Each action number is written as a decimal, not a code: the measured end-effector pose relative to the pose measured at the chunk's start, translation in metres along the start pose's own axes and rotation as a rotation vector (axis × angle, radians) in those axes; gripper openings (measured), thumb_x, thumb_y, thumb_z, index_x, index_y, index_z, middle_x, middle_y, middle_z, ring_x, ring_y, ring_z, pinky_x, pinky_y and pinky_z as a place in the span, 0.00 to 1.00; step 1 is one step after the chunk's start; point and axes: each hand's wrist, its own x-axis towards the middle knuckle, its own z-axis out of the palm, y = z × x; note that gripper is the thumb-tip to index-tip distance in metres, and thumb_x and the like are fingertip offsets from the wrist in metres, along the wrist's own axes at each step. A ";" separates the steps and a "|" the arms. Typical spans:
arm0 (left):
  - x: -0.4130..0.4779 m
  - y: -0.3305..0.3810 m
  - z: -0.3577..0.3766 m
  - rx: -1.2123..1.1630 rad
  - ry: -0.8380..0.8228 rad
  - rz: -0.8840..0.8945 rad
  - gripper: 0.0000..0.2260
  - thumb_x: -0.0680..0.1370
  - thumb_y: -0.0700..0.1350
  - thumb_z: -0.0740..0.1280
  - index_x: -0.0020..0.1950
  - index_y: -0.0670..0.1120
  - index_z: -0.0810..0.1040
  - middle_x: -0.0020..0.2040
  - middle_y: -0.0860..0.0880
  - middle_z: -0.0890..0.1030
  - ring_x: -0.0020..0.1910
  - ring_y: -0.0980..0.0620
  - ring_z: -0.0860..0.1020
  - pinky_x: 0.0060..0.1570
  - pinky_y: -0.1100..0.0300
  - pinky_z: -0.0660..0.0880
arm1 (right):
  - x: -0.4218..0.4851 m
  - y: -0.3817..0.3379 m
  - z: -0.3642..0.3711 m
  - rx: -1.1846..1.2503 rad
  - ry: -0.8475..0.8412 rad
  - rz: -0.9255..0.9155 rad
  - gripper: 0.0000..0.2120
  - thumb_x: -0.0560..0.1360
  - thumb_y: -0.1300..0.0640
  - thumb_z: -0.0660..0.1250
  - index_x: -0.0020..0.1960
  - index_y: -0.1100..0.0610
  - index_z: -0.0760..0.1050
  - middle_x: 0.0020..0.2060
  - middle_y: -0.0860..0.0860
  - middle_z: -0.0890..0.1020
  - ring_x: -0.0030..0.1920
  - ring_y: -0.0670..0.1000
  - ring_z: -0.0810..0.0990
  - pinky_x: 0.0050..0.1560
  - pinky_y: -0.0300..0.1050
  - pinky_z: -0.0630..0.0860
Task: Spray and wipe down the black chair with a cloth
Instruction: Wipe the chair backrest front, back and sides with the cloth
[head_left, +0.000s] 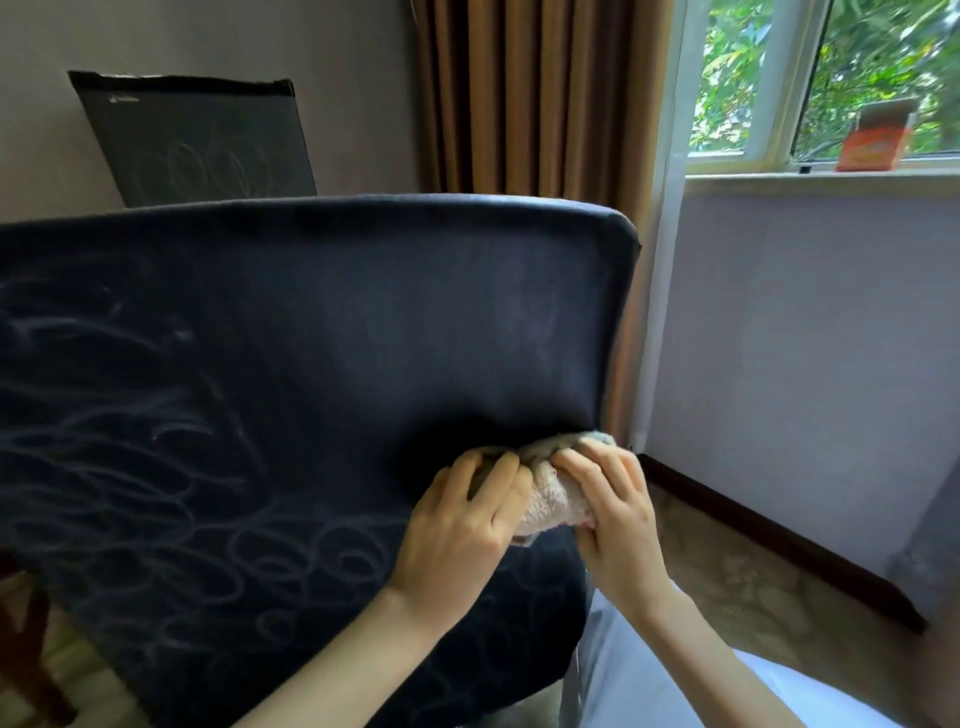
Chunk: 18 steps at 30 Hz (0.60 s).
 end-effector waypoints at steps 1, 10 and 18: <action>-0.007 0.003 0.003 -0.009 -0.017 0.003 0.09 0.76 0.35 0.66 0.51 0.45 0.82 0.49 0.50 0.81 0.47 0.48 0.78 0.40 0.56 0.79 | -0.007 0.002 0.003 0.002 -0.018 0.010 0.34 0.61 0.76 0.74 0.62 0.55 0.72 0.59 0.50 0.73 0.59 0.54 0.71 0.68 0.39 0.63; 0.079 -0.020 -0.070 0.008 0.168 -0.084 0.09 0.78 0.38 0.66 0.55 0.46 0.82 0.54 0.49 0.82 0.48 0.45 0.77 0.43 0.53 0.74 | 0.084 -0.047 -0.063 0.004 0.229 -0.153 0.18 0.69 0.72 0.69 0.58 0.64 0.78 0.56 0.61 0.77 0.58 0.61 0.72 0.63 0.46 0.67; 0.091 -0.044 -0.074 0.105 0.159 -0.013 0.10 0.78 0.36 0.64 0.54 0.45 0.81 0.53 0.50 0.82 0.46 0.46 0.79 0.40 0.56 0.75 | 0.097 -0.054 -0.056 -0.056 0.185 -0.129 0.16 0.73 0.65 0.69 0.60 0.63 0.76 0.58 0.58 0.77 0.59 0.57 0.71 0.65 0.44 0.66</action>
